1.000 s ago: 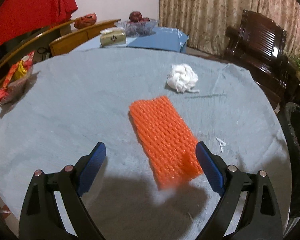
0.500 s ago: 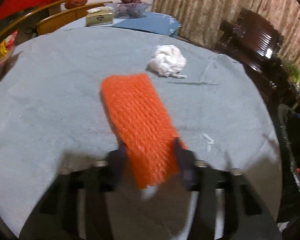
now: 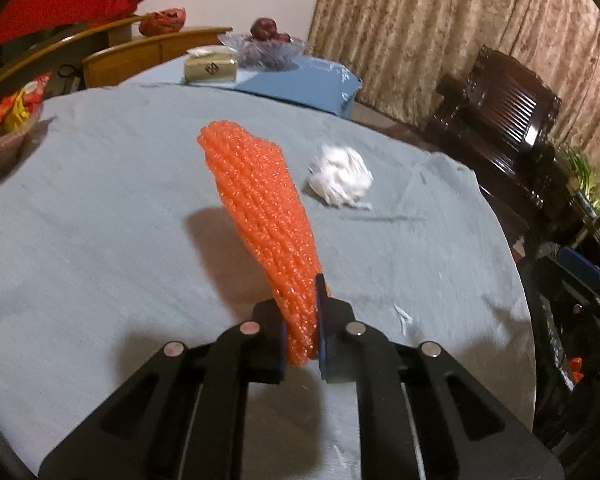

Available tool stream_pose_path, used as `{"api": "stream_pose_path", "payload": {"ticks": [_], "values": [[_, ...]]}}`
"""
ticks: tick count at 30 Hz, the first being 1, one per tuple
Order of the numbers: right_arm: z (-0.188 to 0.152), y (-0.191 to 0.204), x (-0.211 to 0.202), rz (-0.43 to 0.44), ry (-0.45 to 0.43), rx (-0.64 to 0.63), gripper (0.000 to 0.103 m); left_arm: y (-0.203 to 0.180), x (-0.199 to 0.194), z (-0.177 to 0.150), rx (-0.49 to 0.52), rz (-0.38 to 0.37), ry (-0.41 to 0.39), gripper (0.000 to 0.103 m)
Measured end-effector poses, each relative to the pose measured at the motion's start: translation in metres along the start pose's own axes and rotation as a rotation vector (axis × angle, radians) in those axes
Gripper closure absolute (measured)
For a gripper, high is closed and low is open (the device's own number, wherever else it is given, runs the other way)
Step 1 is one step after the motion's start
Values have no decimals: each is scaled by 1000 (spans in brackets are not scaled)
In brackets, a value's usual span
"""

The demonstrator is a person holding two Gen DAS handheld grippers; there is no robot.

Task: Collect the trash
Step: 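Grasp the crumpled white tissue with the right gripper while the left holds the sleeve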

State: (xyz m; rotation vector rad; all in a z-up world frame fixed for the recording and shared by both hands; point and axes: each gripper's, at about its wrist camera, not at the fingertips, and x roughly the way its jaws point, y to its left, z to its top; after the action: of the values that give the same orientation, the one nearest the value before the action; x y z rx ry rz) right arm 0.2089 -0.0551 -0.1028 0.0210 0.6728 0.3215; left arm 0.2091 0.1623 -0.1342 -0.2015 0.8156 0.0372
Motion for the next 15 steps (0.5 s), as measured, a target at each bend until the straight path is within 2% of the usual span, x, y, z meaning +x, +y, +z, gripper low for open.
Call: {"api": "stream_pose_path", "payload": {"ticks": [9, 15], "values": [[39, 26, 35, 16, -31, -39, 6, 32, 1, 26, -3, 66, -32, 93], [55, 43, 77, 18, -9, -51, 6, 55, 17, 50, -5, 111, -43, 93]]}}
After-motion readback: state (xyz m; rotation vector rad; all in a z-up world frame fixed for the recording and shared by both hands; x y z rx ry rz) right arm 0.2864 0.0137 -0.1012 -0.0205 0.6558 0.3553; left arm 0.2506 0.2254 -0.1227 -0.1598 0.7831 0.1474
